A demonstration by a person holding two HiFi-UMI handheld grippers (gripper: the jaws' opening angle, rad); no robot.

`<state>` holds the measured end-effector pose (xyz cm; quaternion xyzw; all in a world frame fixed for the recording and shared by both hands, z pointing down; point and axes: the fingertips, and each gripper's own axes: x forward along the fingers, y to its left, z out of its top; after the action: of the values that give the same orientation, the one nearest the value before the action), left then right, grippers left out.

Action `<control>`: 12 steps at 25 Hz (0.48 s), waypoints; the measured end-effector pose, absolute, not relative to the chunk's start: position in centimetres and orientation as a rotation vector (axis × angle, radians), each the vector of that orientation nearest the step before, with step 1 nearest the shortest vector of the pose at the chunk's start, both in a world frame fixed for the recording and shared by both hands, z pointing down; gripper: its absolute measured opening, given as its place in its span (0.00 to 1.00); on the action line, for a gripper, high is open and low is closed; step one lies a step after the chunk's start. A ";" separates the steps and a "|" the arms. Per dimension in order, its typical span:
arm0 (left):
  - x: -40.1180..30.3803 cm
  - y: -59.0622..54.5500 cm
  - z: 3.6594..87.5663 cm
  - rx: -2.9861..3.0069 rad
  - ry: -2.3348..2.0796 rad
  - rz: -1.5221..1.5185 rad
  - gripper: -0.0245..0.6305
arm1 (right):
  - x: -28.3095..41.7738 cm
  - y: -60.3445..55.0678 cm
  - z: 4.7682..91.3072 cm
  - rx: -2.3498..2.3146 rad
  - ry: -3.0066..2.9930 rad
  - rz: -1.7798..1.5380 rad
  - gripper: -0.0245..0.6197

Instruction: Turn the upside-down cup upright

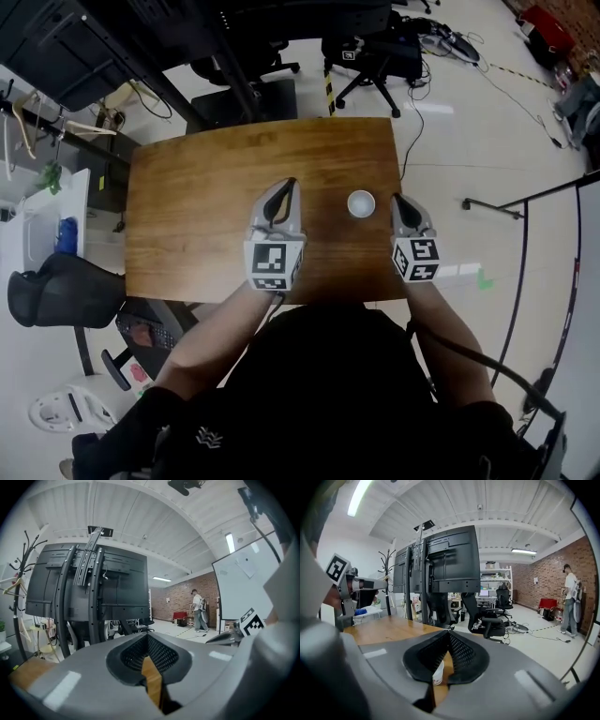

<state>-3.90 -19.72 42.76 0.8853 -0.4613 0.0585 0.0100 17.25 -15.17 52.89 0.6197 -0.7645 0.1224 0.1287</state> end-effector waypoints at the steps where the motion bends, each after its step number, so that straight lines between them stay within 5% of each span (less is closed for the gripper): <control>1: -4.0 -19.9 42.8 2.759 -1.450 0.194 0.04 | 17.0 -15.3 53.4 1.782 -2.233 0.373 0.04; 10: -6.3 -20.0 42.9 2.743 -1.500 0.294 0.04 | 14.7 -15.9 60.7 1.601 -2.172 0.646 0.05; 12: -7.2 -20.1 43.0 2.728 -1.524 0.316 0.04 | 14.5 -16.0 61.7 1.581 -2.151 0.690 0.19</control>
<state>-7.20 -20.13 43.04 0.8686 -0.4852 0.1005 0.0007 14.55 -16.04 61.71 0.5628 -0.7658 0.2457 0.1909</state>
